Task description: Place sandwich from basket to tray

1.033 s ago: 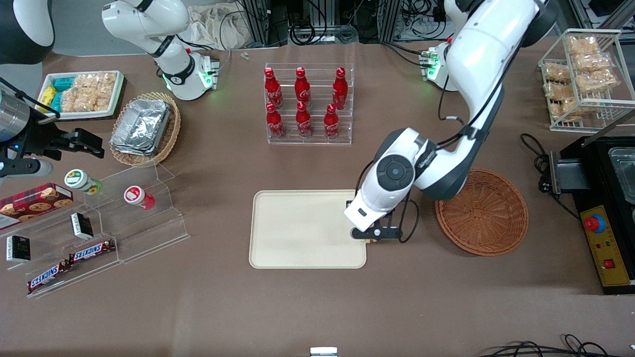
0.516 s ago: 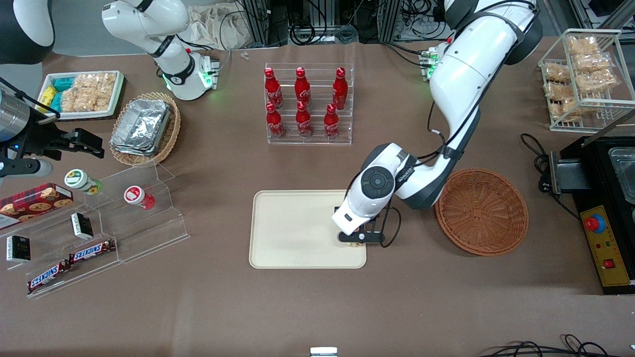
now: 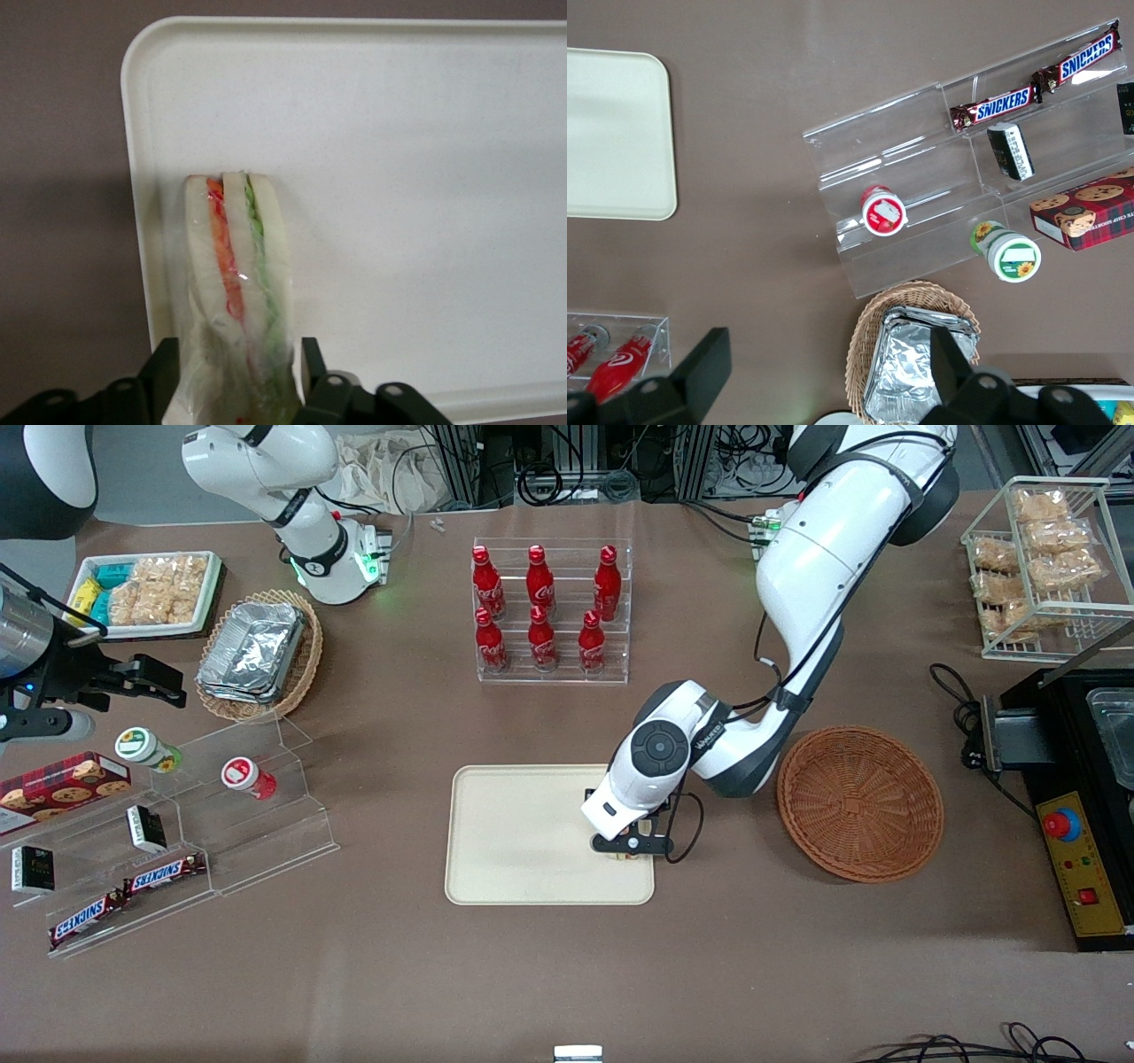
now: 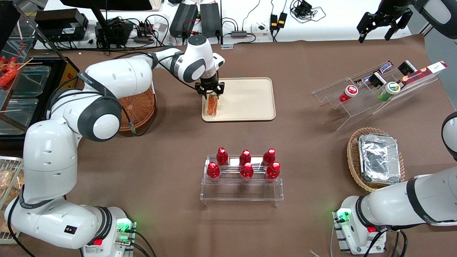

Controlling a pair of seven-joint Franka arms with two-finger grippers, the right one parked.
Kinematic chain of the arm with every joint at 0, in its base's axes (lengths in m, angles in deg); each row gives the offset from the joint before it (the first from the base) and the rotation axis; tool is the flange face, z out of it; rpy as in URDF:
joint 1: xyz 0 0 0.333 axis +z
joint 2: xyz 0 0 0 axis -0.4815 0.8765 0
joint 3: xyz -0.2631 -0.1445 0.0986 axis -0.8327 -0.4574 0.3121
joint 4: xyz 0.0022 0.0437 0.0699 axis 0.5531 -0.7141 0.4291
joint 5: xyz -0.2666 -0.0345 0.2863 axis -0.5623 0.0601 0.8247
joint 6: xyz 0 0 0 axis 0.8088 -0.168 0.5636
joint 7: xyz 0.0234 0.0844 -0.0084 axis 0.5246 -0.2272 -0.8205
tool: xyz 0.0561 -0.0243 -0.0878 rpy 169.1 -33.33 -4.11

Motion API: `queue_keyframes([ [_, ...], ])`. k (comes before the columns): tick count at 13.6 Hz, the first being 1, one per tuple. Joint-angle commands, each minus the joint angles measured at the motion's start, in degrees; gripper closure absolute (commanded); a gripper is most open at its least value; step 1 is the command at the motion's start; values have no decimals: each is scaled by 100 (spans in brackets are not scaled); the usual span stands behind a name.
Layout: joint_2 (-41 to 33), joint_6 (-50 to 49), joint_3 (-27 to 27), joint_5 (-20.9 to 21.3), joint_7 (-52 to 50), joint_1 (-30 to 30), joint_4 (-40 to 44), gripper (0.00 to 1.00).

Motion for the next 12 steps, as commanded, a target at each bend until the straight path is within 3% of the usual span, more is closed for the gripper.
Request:
queue_keyframes([
  [1, -381, -890, 22, 42, -169, -7, 168, 1],
  [4, -1294, -2034, 13, -98, -116, 290, 142, 1],
  [7, -2104, -2626, 5, -591, -99, 1001, 133, 1],
  [12, -3194, -3924, 22, -618, -99, 1925, 98, 1],
])
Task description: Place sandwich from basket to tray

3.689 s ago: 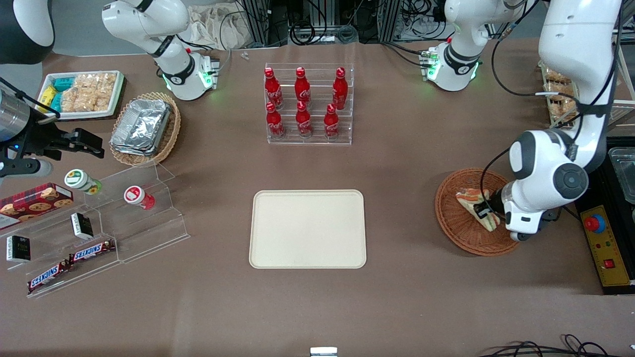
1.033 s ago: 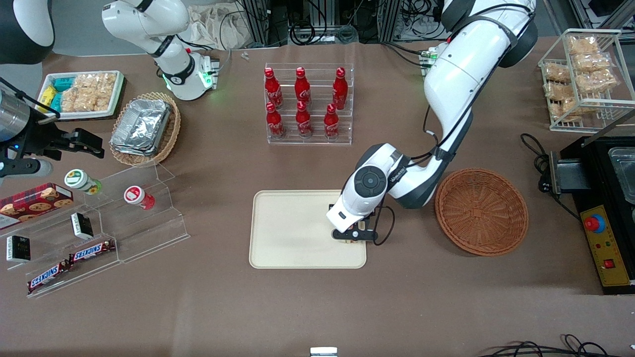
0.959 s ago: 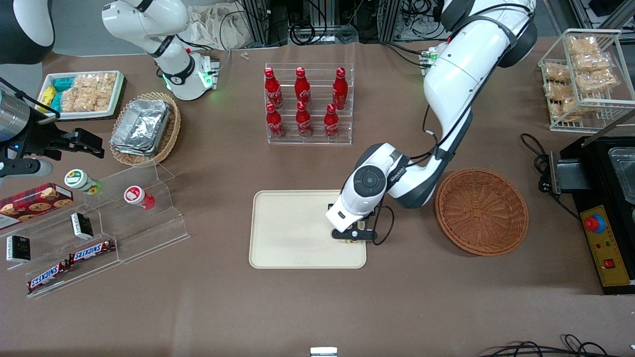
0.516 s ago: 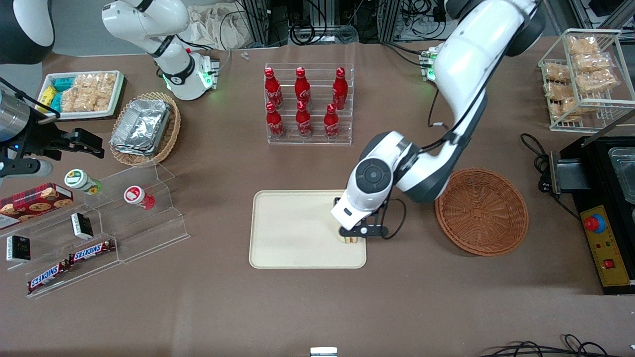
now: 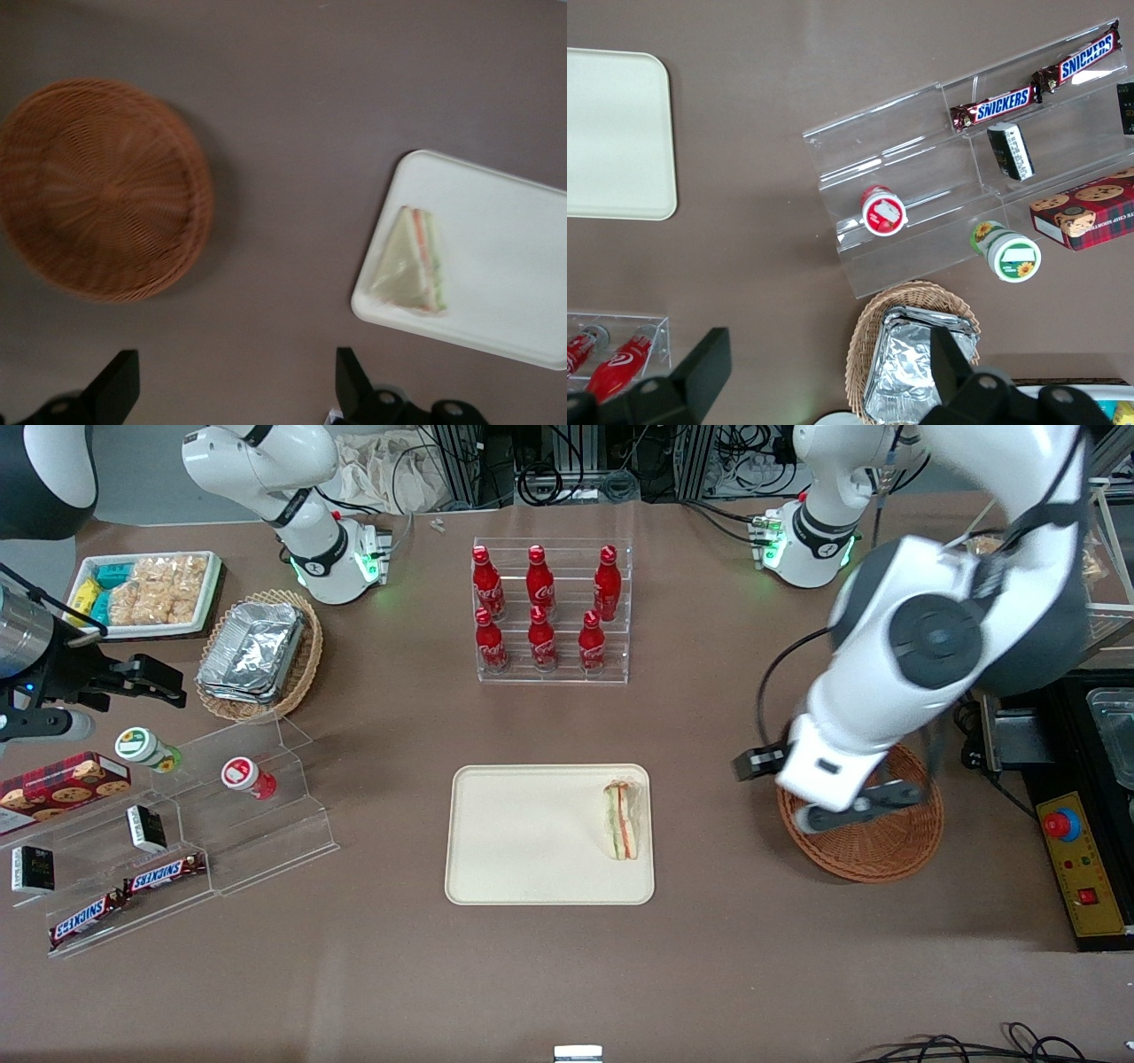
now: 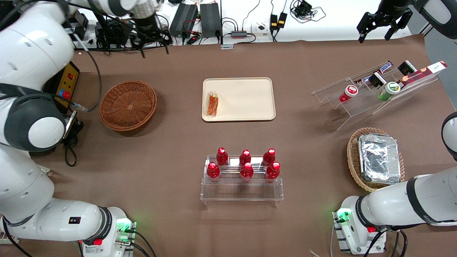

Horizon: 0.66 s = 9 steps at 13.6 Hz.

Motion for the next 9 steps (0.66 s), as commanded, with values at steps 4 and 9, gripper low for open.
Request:
queue_keyframes([
  [4, -748, -793, 8, -39, 1005, 659, -272, 1],
  [9, -985, -803, 17, -48, 2045, 1073, -448, 1],
])
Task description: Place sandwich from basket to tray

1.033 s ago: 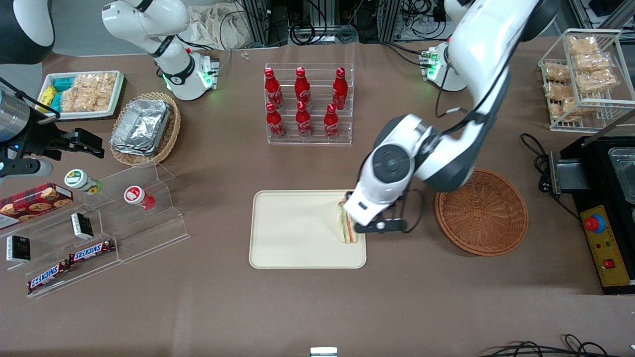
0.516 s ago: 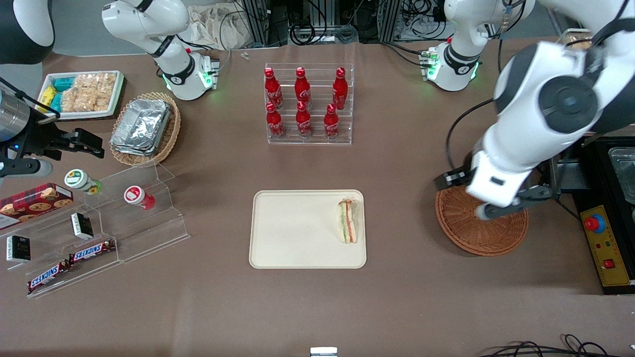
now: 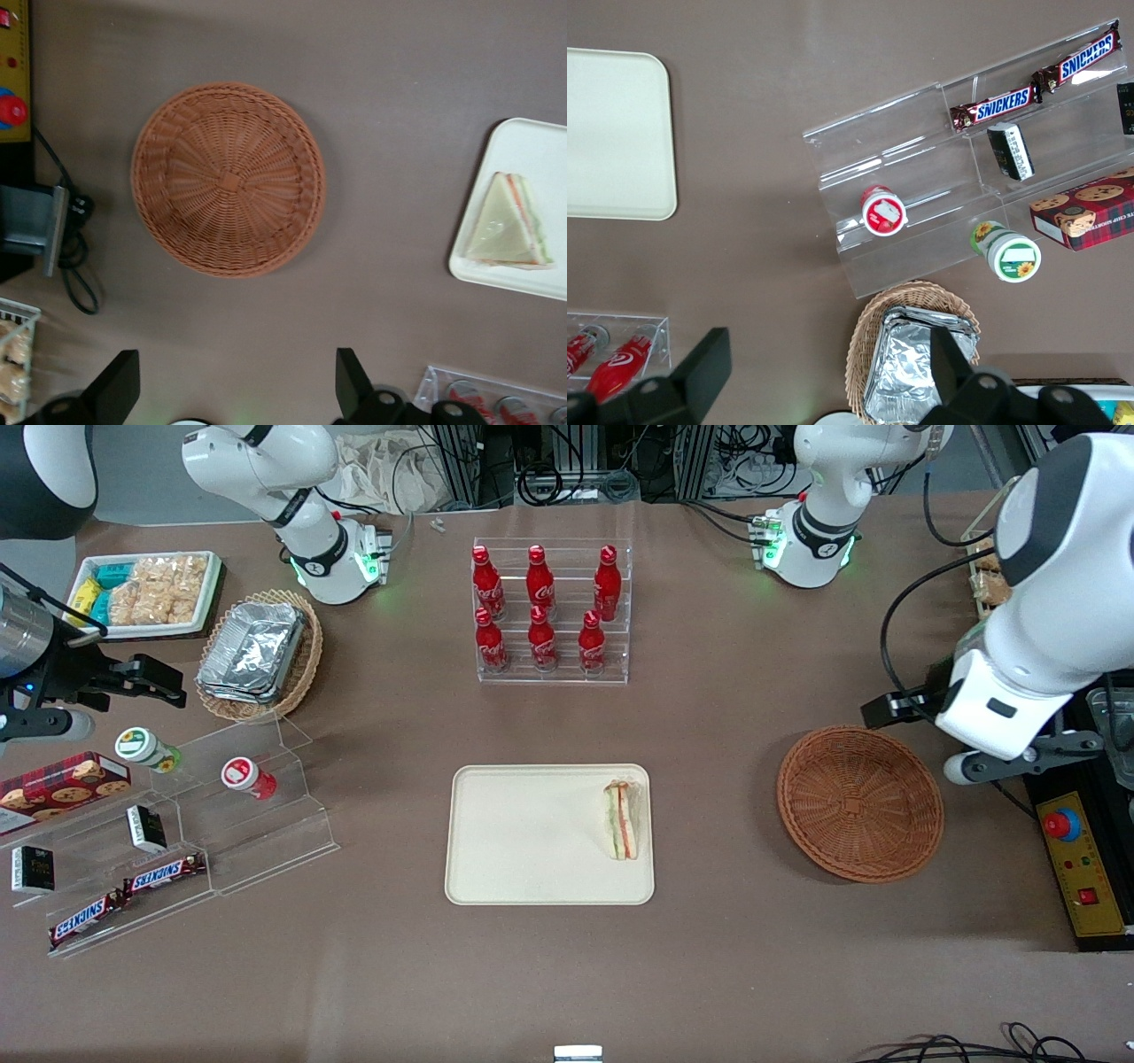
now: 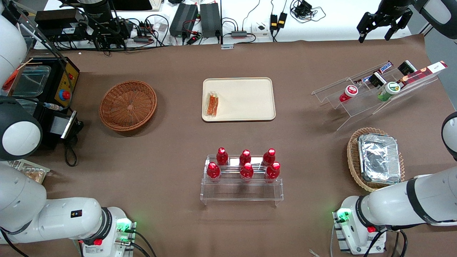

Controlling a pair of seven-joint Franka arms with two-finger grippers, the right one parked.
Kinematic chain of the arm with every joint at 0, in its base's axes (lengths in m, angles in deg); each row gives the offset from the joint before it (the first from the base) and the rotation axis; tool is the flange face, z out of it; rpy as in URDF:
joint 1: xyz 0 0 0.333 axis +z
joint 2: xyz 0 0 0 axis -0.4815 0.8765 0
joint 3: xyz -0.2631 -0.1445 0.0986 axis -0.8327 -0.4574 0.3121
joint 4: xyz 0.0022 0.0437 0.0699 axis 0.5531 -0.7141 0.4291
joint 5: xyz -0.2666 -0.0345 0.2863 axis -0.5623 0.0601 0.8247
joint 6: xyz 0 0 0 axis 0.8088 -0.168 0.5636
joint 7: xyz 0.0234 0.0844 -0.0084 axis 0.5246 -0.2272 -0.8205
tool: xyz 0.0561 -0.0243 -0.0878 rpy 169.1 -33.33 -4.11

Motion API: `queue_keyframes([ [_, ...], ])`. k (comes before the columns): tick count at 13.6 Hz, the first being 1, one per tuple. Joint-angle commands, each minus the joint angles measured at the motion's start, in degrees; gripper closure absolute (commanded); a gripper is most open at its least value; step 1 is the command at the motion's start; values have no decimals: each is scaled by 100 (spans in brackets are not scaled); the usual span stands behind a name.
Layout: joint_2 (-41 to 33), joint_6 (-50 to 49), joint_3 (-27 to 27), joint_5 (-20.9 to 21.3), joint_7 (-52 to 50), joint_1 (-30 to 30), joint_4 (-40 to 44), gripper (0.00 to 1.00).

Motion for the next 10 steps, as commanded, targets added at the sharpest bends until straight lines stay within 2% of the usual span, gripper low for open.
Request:
queue_keyframes([
  [1, -293, -38, -25, -73, 400, 280, -296, 1],
  [2, -301, -99, 79, -90, 662, 282, -297, 1],
  [5, -371, -196, 1658, -256, 1612, -700, -297, 0],
  [10, -372, -187, 1812, -398, 2062, -597, -332, 0],
])
